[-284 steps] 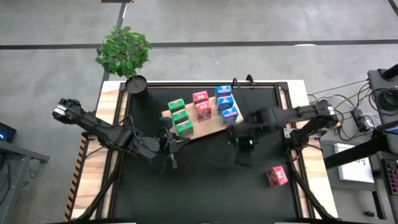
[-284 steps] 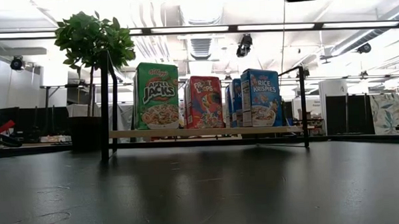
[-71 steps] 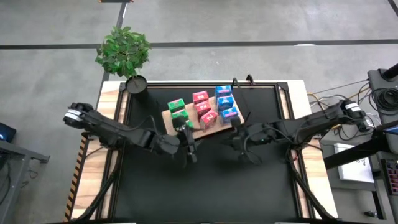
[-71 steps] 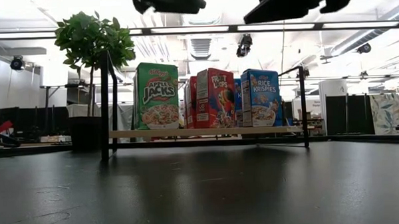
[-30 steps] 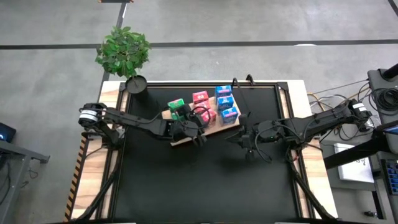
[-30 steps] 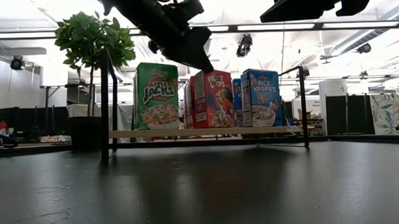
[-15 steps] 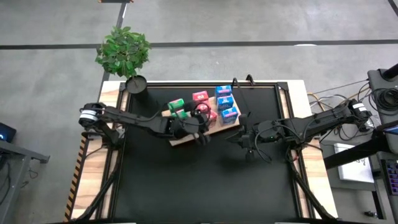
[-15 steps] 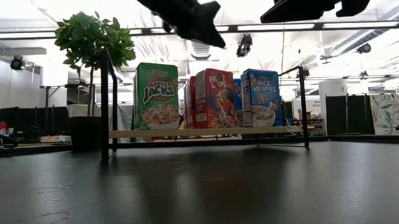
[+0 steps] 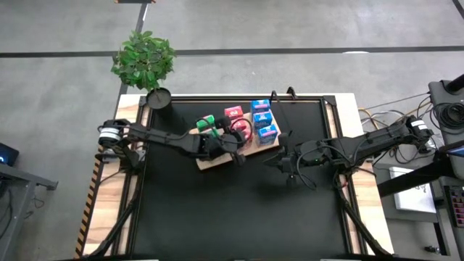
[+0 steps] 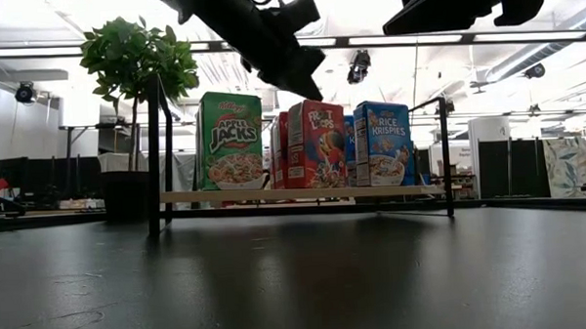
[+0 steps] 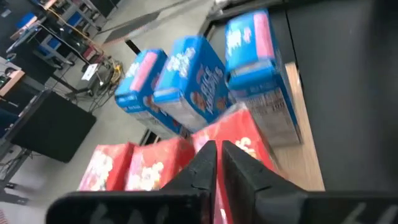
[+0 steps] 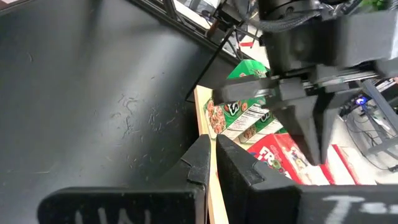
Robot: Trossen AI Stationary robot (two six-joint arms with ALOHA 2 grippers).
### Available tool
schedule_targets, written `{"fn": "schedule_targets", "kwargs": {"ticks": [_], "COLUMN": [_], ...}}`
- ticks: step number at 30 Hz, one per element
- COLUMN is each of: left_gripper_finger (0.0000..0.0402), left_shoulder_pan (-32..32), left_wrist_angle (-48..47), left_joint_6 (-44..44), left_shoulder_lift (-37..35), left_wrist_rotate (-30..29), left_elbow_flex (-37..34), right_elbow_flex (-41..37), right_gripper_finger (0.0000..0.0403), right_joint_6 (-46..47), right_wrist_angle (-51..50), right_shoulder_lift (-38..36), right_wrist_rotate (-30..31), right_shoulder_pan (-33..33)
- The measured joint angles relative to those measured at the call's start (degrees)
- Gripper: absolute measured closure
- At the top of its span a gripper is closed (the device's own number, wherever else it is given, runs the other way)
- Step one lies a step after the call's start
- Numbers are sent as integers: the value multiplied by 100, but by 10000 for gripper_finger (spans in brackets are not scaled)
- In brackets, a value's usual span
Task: Stack cereal on shelf
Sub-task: Align the red cereal box with the other red cereal box on the shelf
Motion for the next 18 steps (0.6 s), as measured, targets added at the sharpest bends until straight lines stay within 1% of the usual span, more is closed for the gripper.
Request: {"fn": "schedule_targets", "kwargs": {"ticks": [4, 11, 14, 18], "left_gripper_finger": [400, 400, 400, 400], "left_shoulder_pan": [-20, -36, -36, -7], "left_wrist_angle": [-404, -1418, -1419, -1029], "left_joint_6": [-43, -6, 37, 52], "left_shoulder_lift": [-38, -36, -32, -24], "left_wrist_rotate": [-7, 13, 66, 252], "left_elbow_flex": [46, 558, 728, 709], "right_elbow_flex": [0, 0, 0, 0], "right_gripper_finger": [385, 385, 385, 385], "right_joint_6": [-2, 0, 0, 0], "right_wrist_angle": [-1, -46, -122, -121], "right_shoulder_lift": [0, 0, 0, 0], "right_wrist_rotate": [0, 8, 29, 31], "right_shoulder_pan": [0, 0, 0, 0]}}
